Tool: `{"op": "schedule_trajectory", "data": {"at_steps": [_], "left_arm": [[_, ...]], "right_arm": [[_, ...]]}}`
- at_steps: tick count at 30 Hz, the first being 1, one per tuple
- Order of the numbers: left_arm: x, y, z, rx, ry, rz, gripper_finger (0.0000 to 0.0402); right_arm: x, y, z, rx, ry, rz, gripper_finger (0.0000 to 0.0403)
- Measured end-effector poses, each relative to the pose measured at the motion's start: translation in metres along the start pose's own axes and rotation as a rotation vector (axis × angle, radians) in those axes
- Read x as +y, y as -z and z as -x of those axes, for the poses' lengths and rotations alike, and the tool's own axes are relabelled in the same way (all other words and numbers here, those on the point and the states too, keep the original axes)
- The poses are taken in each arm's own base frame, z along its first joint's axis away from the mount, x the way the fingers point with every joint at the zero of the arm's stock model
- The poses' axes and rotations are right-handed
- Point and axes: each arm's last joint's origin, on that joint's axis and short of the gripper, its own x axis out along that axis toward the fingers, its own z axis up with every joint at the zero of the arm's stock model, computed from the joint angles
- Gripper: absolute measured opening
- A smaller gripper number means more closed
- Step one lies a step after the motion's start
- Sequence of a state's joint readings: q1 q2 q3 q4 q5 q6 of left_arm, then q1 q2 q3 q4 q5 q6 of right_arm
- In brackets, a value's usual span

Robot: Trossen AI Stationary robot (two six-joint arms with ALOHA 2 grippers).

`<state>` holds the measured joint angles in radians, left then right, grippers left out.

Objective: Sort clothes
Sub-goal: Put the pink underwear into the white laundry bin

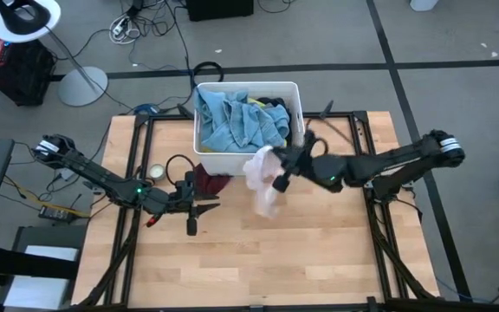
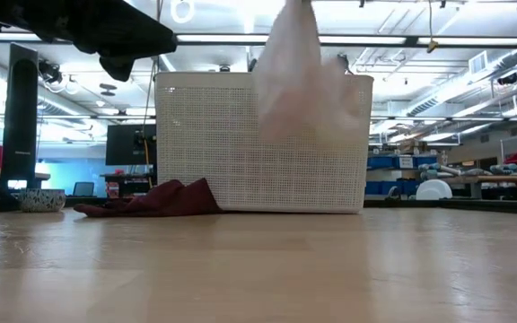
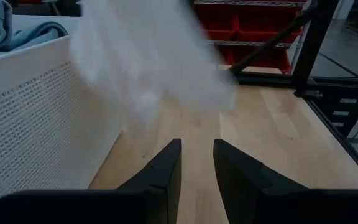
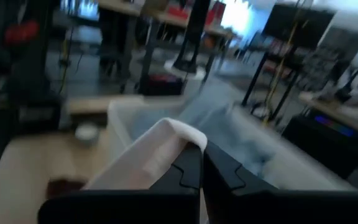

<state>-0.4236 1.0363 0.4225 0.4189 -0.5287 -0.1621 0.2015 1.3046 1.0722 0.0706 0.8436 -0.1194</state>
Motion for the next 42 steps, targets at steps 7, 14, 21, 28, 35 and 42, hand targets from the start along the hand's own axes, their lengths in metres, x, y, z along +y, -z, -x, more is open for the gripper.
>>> {"op": "schedule_trajectory", "data": {"at_steps": [7, 14, 21, 28, 35, 42], "left_arm": [[0.000, -0.003, 0.000, -0.027, 0.005, 0.016, 0.0099], [-0.001, -0.005, 0.000, -0.048, 0.008, 0.023, 0.0099], [0.000, -0.006, 0.000, -0.057, -0.010, -0.060, 0.0099], [0.001, -0.004, 0.000, -0.035, -0.032, -0.083, 0.0099], [0.001, 0.000, 0.000, -0.004, -0.035, -0.068, 0.0099], [0.001, 0.001, 0.000, 0.003, -0.035, -0.063, 0.0099]], "right_arm": [[-0.037, -0.092, -0.002, -0.144, 0.110, 0.085, 0.0001], [-0.085, -0.138, -0.026, -0.133, 0.228, 0.116, 0.0000], [-0.100, -0.083, -0.075, 0.230, 0.033, -0.044, 0.0003], [-0.109, -0.009, -0.139, 0.628, -0.086, -0.140, 0.0021], [-0.119, 0.050, -0.196, 0.783, -0.124, -0.282, 0.0093], [-0.127, 0.093, -0.222, 0.925, -0.217, -0.419, 0.0164]]}}
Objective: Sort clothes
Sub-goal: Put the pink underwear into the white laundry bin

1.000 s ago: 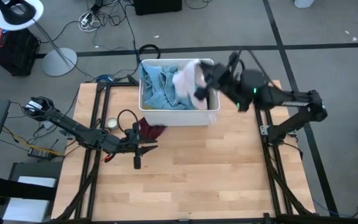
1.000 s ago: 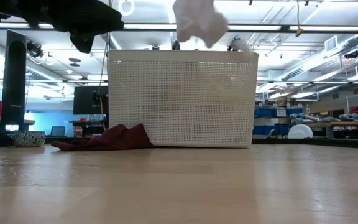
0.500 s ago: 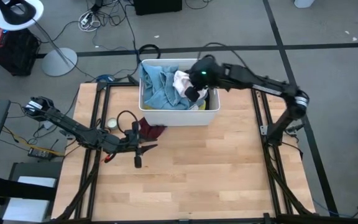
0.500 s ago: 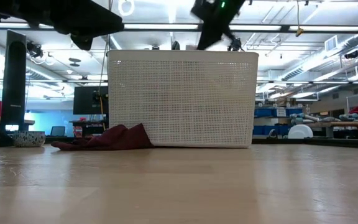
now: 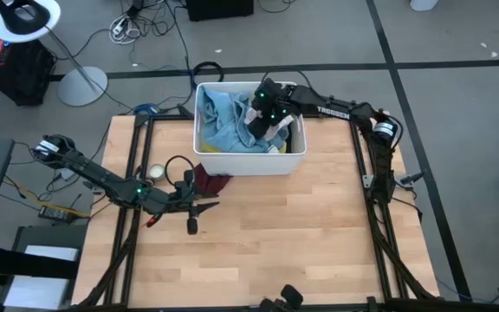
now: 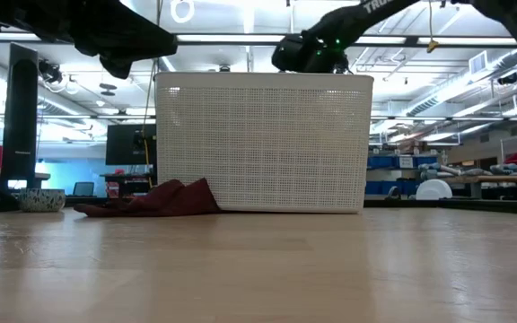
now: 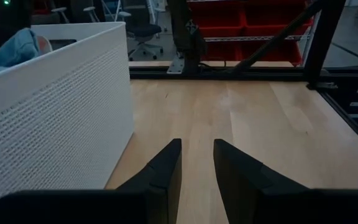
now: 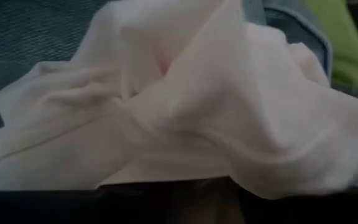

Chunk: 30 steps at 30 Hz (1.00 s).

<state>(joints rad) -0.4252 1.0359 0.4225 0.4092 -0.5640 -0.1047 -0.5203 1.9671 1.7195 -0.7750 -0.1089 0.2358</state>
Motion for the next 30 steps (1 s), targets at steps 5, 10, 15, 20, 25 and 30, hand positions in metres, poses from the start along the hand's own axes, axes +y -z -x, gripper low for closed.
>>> {"op": "schedule_trajectory", "data": {"at_steps": [5, 10, 15, 20, 25, 30], "left_arm": [[0.000, -0.002, 0.000, -0.015, 0.002, 0.014, 0.0099], [0.000, -0.002, 0.000, -0.019, 0.003, 0.016, 0.0099], [0.000, -0.002, 0.000, -0.018, 0.002, 0.009, 0.0099], [-0.001, -0.001, 0.000, -0.004, 0.043, 0.031, 0.0099], [-0.002, 0.003, 0.000, 0.040, 0.087, 0.095, 0.0099], [-0.001, 0.016, 0.001, 0.162, 0.069, 0.107, 0.0099]], "right_arm": [[-0.007, -0.002, 0.024, -0.016, -0.087, -0.005, 0.0187], [0.002, 0.000, 0.091, -0.140, -0.114, 0.048, 0.0189], [0.018, 0.012, 0.144, -0.259, -0.069, 0.122, 0.0186], [0.028, 0.035, 0.192, -0.297, -0.071, 0.181, 0.0185], [0.038, 0.069, 0.241, -0.366, -0.093, 0.237, 0.0185], [0.038, 0.124, 0.263, -0.417, -0.038, 0.197, 0.0185]]}}
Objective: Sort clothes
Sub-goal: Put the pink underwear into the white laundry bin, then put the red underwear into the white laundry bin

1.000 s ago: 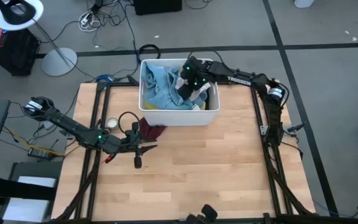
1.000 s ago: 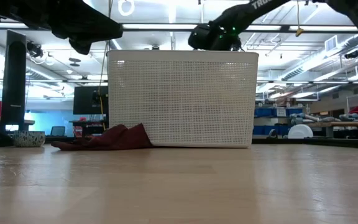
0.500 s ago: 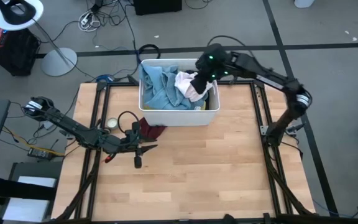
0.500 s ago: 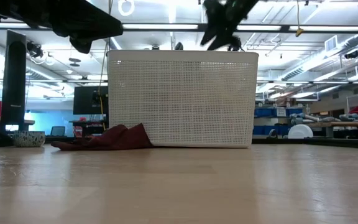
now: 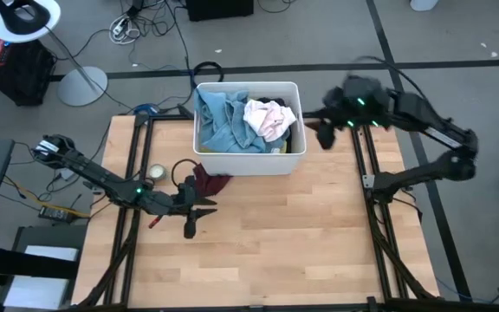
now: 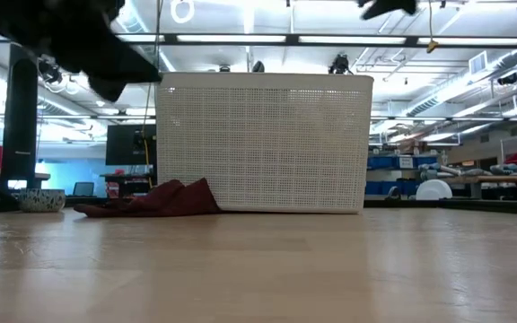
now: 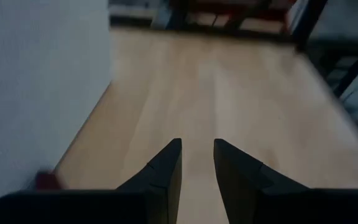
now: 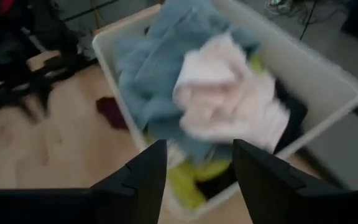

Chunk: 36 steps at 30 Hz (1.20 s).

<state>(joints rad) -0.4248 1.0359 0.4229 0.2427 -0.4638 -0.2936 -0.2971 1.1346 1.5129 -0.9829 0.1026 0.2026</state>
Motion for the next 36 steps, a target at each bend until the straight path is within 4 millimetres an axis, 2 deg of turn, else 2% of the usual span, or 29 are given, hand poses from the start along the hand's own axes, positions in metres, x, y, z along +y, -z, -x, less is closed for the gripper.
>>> {"op": "schedule_trajectory", "data": {"at_steps": [4, 8, 15, 19, 22, 26, 30, 36], "left_arm": [[0.008, 0.010, -0.001, 0.095, -0.081, 0.021, 0.0099], [0.017, 0.020, -0.001, 0.183, -0.176, 0.047, 0.0099], [0.025, 0.031, -0.005, 0.274, -0.244, 0.063, 0.0099], [0.026, 0.032, -0.006, 0.271, -0.284, 0.034, 0.0099], [0.030, 0.034, -0.005, 0.282, -0.336, 0.054, 0.0099], [0.040, 0.037, -0.006, 0.320, -0.397, 0.164, 0.0099], [0.050, 0.039, -0.011, 0.366, -0.394, 0.259, 0.0100], [0.063, 0.050, -0.026, 0.441, -0.444, 0.281, 0.0102]], "right_arm": [[0.007, 0.050, 0.017, 0.019, -0.027, -0.070, 0.0185], [0.011, 0.102, 0.013, 0.024, -0.025, -0.129, 0.0185], [0.032, 0.171, -0.034, -0.065, -0.177, -0.138, 0.0185], [0.037, 0.196, -0.055, -0.083, -0.217, -0.153, 0.0185], [0.037, 0.208, -0.065, -0.064, -0.208, -0.159, 0.0185], [0.036, 0.216, -0.071, -0.035, -0.186, -0.160, 0.0185], [0.037, 0.216, -0.072, -0.038, -0.188, -0.160, 0.0185], [0.041, 0.212, -0.070, -0.080, -0.227, -0.141, 0.0185]]}}
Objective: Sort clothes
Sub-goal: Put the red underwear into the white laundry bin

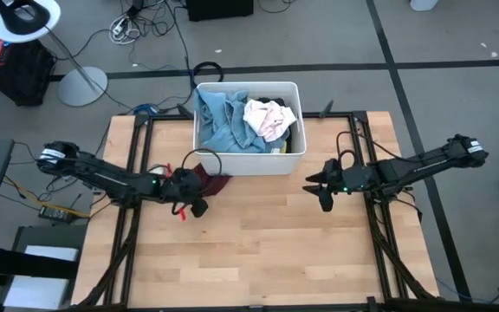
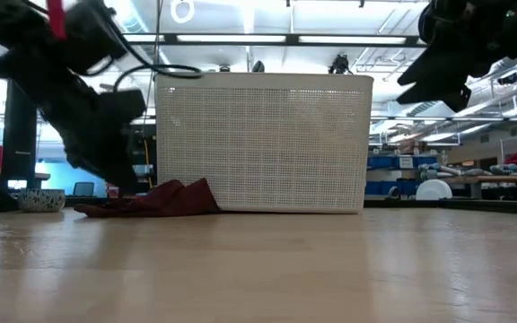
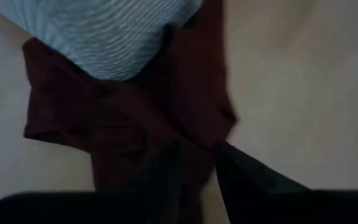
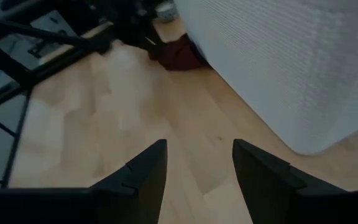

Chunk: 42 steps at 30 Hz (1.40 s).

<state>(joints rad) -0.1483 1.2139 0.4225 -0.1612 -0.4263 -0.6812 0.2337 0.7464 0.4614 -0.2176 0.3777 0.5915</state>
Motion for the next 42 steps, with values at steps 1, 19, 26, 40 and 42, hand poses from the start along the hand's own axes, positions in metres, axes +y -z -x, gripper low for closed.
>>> {"op": "schedule_trajectory", "data": {"at_steps": [1, 19, 26, 40, 42], "left_arm": [[0.001, 0.001, -0.004, 0.013, -0.016, -0.001, 0.0102], [-0.001, 0.006, -0.001, 0.195, -0.001, 0.083, 0.0003], [-0.020, -0.006, 0.043, 0.228, 0.050, 0.076, 0.0001], [-0.048, -0.061, 0.127, 0.103, 0.014, -0.029, 0.0000], [-0.049, -0.070, 0.137, 0.072, 0.010, -0.044, 0.0000]], "right_arm": [[0.001, -0.001, 0.000, -0.007, -0.009, 0.002, 0.0185], [0.003, 0.000, 0.001, -0.007, -0.026, 0.008, 0.0180], [0.003, 0.000, 0.000, -0.004, -0.025, 0.010, 0.0172], [0.004, 0.000, 0.000, 0.009, -0.047, -0.007, 0.0171], [0.004, 0.000, 0.000, 0.009, -0.048, -0.008, 0.0171]]}}
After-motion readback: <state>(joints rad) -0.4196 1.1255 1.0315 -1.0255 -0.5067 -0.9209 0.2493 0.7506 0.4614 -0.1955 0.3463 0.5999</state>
